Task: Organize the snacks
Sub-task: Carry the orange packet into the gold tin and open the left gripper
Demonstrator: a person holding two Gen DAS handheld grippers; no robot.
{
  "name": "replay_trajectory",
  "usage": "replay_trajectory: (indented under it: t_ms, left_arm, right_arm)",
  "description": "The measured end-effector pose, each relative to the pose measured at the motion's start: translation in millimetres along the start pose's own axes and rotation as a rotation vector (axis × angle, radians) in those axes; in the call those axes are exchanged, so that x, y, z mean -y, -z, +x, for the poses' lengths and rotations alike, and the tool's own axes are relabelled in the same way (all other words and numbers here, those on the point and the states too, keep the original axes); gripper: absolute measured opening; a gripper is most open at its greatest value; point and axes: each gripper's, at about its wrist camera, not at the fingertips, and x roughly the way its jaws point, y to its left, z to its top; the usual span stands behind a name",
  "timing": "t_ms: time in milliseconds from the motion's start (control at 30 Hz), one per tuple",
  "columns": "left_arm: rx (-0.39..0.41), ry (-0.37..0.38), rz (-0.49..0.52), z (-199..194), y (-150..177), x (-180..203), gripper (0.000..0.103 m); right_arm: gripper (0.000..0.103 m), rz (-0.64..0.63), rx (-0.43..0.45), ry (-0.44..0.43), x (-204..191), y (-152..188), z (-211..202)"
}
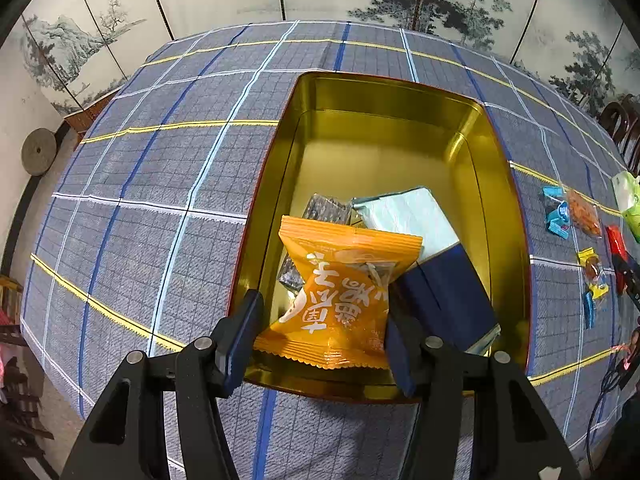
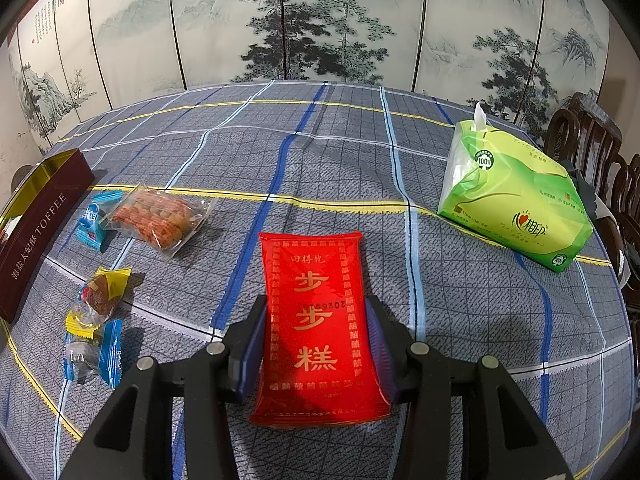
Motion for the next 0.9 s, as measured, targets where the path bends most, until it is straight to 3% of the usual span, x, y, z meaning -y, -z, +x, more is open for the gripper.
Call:
replay_trajectory:
  t_ms: [767, 900]
  left_arm:
    - [-0.034, 0.004, -0.008, 7.0, 7.1, -1.0, 0.056]
    - [-0.027, 0.003, -0.002, 5.9, 7.7, 1.0, 0.066]
  right_arm:
    - [0.048, -0.001, -0.001, 0.000, -1.0, -0.6, -0.3]
    - [0.048, 0.000, -0.001, -0.001, -1.2, -0.7, -0.5]
